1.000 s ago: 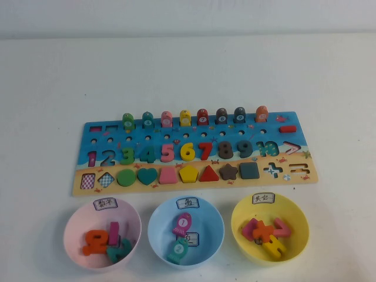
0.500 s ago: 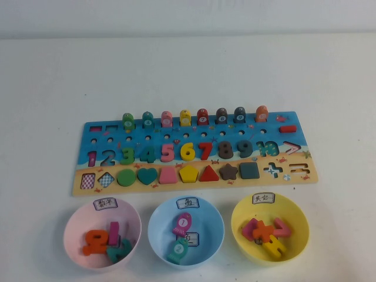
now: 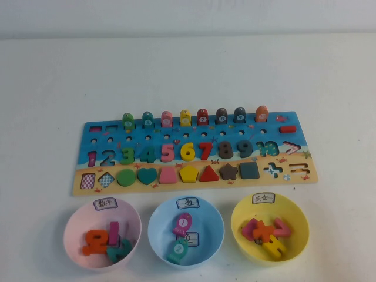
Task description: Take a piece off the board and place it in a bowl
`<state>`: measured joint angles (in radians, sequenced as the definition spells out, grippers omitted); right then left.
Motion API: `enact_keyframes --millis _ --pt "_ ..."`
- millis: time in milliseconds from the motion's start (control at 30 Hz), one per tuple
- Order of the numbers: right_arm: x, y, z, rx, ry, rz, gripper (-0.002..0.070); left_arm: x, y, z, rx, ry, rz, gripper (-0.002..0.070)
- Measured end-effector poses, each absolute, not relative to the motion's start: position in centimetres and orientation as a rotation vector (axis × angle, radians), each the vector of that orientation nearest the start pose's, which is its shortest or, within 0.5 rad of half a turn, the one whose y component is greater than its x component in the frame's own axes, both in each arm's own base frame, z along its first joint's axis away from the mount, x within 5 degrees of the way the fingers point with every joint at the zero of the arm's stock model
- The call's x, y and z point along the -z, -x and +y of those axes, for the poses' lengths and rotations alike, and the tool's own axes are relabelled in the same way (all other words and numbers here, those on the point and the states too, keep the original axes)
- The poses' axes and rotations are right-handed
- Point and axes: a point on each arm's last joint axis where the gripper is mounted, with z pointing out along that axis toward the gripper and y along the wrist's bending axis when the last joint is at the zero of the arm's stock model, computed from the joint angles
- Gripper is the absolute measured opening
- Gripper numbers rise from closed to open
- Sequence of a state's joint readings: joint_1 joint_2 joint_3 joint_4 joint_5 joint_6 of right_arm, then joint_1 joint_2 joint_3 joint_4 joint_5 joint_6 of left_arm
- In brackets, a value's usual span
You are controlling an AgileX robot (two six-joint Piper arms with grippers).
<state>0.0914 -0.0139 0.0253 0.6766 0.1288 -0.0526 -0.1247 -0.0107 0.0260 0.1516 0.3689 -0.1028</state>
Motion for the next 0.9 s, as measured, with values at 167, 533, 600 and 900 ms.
enact_keyframes --millis 167,533,600,900 --pt "-19.8 -5.5 1.2 -0.676 -0.422 1.562 -0.0017 -17.2 -5.3 -0.2 0.008 -0.116 1.860 -0.0003" --pt "-22.6 -6.6 3.3 -0.817 -0.372 1.896 -0.0017 -17.2 -5.3 -0.2 0.008 -0.116 1.860 -0.0003" --pt "-23.4 -7.5 3.7 -0.799 -0.336 2.006 -0.0017 -17.2 -5.3 -0.2 0.006 -0.117 1.860 -0.0003" --pt "-25.4 -14.3 4.5 -0.634 -0.171 2.494 -0.0017 -17.2 -5.3 -0.2 0.006 -0.117 1.860 -0.0003"
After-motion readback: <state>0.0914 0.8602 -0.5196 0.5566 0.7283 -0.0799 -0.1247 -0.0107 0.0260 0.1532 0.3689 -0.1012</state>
